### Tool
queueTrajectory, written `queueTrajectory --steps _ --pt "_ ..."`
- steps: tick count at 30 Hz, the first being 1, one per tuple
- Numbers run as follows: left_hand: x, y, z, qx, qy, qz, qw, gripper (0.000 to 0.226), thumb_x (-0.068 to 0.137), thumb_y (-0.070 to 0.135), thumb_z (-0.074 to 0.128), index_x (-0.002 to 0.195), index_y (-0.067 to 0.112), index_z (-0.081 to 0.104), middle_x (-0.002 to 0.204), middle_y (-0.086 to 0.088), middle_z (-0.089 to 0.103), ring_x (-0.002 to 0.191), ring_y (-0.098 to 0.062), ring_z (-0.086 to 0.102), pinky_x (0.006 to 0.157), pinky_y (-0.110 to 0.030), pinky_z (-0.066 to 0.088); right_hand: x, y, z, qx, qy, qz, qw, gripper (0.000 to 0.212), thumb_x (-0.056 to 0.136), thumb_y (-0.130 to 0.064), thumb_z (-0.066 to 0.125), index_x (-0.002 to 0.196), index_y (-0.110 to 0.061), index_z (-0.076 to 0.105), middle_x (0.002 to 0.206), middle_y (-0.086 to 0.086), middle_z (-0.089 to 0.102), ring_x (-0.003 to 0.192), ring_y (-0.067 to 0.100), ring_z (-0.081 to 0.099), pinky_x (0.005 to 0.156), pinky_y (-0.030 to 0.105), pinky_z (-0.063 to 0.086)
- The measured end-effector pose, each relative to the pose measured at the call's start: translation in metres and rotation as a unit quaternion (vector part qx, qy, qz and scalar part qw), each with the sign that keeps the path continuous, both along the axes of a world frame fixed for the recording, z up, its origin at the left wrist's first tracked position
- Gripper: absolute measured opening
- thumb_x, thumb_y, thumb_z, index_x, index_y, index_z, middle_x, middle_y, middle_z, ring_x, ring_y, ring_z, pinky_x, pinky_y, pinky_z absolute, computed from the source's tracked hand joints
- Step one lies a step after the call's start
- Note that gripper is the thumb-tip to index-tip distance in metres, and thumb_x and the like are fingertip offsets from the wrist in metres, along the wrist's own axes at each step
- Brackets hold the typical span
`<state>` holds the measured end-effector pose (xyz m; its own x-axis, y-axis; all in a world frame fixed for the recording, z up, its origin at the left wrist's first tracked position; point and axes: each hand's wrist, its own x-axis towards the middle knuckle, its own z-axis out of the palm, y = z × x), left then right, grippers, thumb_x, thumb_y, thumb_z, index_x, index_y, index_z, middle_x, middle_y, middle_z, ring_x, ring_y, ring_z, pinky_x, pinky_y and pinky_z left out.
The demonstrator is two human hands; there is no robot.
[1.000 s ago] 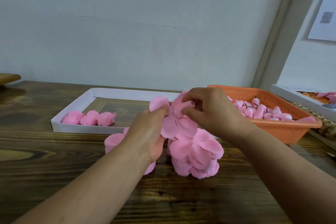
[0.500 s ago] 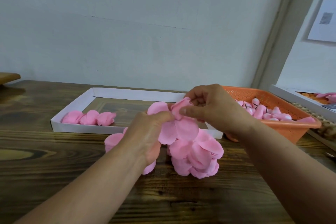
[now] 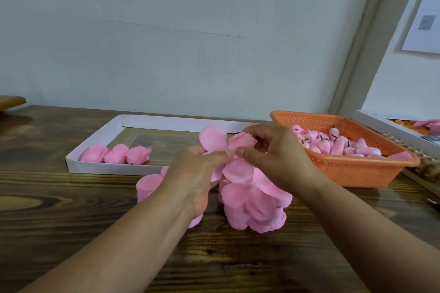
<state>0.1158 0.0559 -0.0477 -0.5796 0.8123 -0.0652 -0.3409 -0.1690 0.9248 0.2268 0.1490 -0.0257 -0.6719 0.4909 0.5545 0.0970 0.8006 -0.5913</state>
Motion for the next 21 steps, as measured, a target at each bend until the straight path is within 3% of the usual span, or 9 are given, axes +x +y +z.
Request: queueTrajectory --steps 1,3,7,10,12,14,16,19,21 --pt "0.001 0.001 -0.001 0.0 0.005 0.006 1.0 0.008 0.086 0.0 0.062 0.092 0.004 0.067 0.076 -0.009 0.073 0.065 -0.017 0.069 0.053 -0.023 0.056 0.0 0.0 -0.001 0.013 -0.006 -0.015 1.0 0.006 0.079 -0.005 0.069 0.079 -0.011 0.069 0.061 -0.007 0.06 0.056 0.004 0.053 0.071 0.01 0.039" --pt "0.002 0.003 -0.003 -0.025 0.033 0.03 0.999 0.012 0.093 0.005 0.056 0.089 0.006 0.068 0.083 -0.013 0.073 0.079 -0.025 0.07 0.064 -0.029 0.058 -0.001 -0.001 -0.002 0.054 -0.039 -0.028 0.997 0.002 0.079 -0.004 0.066 0.08 -0.002 0.067 0.063 -0.002 0.057 0.06 0.007 0.049 0.081 0.017 0.033" --pt "0.002 0.003 -0.003 -0.042 0.062 0.042 0.996 0.025 0.096 0.015 0.054 0.077 0.015 0.07 0.085 -0.011 0.074 0.088 -0.03 0.069 0.07 -0.035 0.058 0.0 -0.004 0.001 0.107 -0.115 0.007 0.988 0.016 0.082 -0.006 0.062 0.096 -0.01 0.067 0.09 0.004 0.057 0.077 0.007 0.049 0.071 0.017 0.038" --pt "0.001 0.002 -0.005 -0.054 0.097 0.044 0.993 0.023 0.094 0.018 0.057 0.076 0.025 0.07 0.088 -0.003 0.074 0.096 -0.026 0.066 0.088 -0.042 0.053 0.001 -0.002 0.004 0.105 -0.122 0.016 0.987 0.022 0.081 -0.006 0.063 0.099 -0.018 0.066 0.088 -0.005 0.057 0.081 0.003 0.051 0.069 0.013 0.039" --pt "0.001 0.001 -0.006 -0.055 0.109 0.032 0.992 0.018 0.094 0.02 0.058 0.085 0.025 0.072 0.092 -0.001 0.073 0.093 -0.023 0.066 0.08 -0.037 0.054 0.002 0.0 0.006 0.049 -0.096 0.006 0.994 0.033 0.078 -0.004 0.067 0.104 -0.024 0.059 0.083 -0.012 0.057 0.074 0.0 0.054 0.068 0.006 0.04" --pt "0.003 -0.002 -0.003 -0.055 0.11 0.015 0.992 0.018 0.093 0.019 0.057 0.093 0.022 0.075 0.085 0.0 0.072 0.073 -0.017 0.062 0.051 -0.023 0.05 0.002 0.005 0.007 -0.03 -0.079 0.007 0.996 0.046 0.077 -0.003 0.07 0.115 -0.022 0.053 0.079 -0.011 0.058 0.067 0.001 0.055 0.071 0.01 0.045" --pt "0.002 -0.004 -0.002 -0.067 0.11 0.018 0.992 0.023 0.09 0.016 0.057 0.081 0.023 0.076 0.068 0.006 0.068 0.059 -0.015 0.052 0.035 -0.016 0.037 0.001 0.01 0.007 -0.081 -0.076 0.011 0.994 0.056 0.078 -0.003 0.071 0.128 -0.014 0.05 0.077 -0.007 0.06 0.066 0.005 0.056 0.07 0.014 0.048" --pt "0.0 -0.004 -0.004 -0.081 0.106 0.014 0.991 0.027 0.085 0.014 0.057 0.066 0.022 0.074 0.059 0.005 0.059 0.059 -0.018 0.046 0.039 -0.021 0.034 0.002 0.009 0.005 -0.091 -0.074 0.014 0.993 0.054 0.077 -0.002 0.071 0.127 -0.01 0.053 0.072 -0.007 0.061 0.063 0.005 0.058 0.069 0.004 0.045" --pt "0.001 -0.004 -0.005 -0.064 0.111 -0.008 0.992 0.019 0.082 0.017 0.06 0.07 0.019 0.074 0.068 0.001 0.063 0.067 -0.02 0.052 0.052 -0.025 0.036 0.002 0.008 0.004 -0.102 -0.064 0.014 0.993 0.052 0.076 -0.002 0.072 0.124 -0.01 0.055 0.08 -0.005 0.066 0.071 0.011 0.064 0.075 0.02 0.055"
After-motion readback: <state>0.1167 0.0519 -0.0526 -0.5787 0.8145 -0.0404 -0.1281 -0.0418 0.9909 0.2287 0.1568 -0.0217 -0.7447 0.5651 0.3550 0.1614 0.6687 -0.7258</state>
